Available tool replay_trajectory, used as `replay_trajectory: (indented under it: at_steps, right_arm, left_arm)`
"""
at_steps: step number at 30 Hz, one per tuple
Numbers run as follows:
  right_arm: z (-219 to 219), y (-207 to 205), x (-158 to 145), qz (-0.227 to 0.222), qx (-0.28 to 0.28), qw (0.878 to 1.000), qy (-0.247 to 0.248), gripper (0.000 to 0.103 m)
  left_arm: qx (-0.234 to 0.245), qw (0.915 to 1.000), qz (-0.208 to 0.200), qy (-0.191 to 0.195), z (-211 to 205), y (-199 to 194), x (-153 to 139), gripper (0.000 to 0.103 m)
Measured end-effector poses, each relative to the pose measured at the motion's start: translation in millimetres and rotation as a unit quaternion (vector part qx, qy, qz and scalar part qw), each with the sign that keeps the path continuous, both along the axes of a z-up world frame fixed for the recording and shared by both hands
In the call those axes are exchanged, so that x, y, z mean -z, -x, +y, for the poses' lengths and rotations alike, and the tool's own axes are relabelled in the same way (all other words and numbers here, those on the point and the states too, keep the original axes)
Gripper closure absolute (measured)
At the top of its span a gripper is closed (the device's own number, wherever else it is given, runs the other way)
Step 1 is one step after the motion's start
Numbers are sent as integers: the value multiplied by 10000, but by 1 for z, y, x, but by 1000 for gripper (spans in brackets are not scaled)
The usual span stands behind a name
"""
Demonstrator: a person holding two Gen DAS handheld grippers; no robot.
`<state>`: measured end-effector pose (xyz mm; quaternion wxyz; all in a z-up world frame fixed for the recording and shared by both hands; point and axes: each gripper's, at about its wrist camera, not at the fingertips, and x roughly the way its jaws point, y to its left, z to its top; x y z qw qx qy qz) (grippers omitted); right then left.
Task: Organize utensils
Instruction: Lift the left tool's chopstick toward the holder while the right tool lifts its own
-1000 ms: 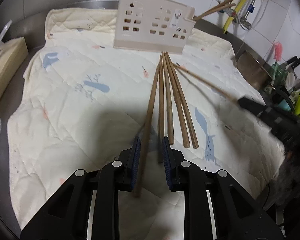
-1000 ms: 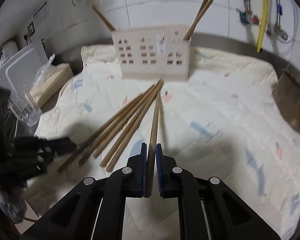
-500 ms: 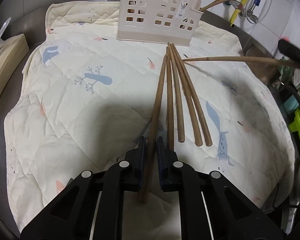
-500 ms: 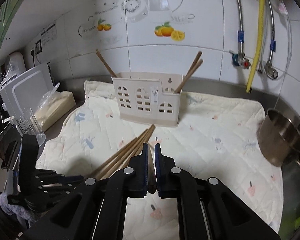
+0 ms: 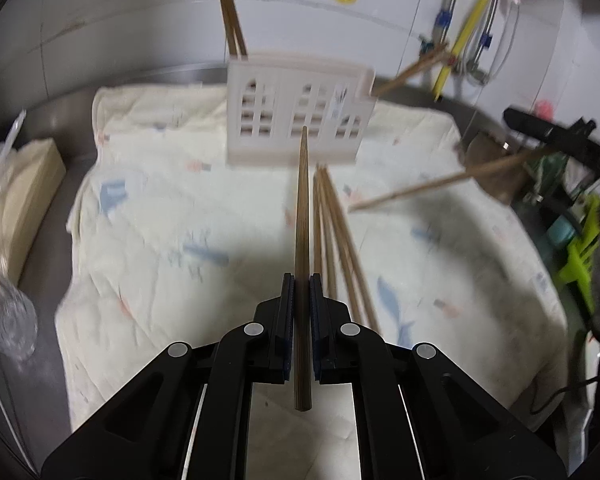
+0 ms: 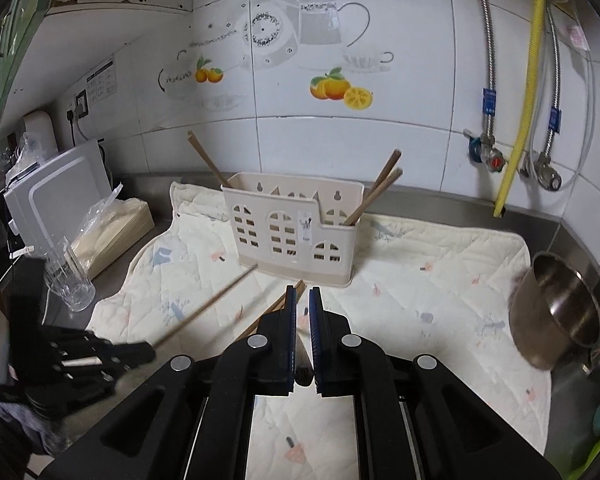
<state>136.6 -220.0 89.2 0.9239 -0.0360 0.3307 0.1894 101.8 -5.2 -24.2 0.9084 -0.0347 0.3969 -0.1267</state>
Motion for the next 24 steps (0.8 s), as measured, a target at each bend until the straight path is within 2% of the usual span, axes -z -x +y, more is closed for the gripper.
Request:
replay_trajectory:
  at_steps: [5,12,16,24]
  right_arm:
    - [1,-11,-12,-75,-37,10000,50,97]
    - [6,-14,-10,-80,-127,9999,85,97]
    - [8,-15,-12,-108,-143,9998,90,97]
    - [9,-27,-12,-177,-73,9998,93,97]
  left_arm:
    - [164,9998,-37,48,-1,-6,-17,97]
    - [86,10000,12,13,3,-6,-12,97]
    - [61,9997,135,-204,0,-6,-3,97]
    - [9,9999,-94,-71,3,-5,-16,97]
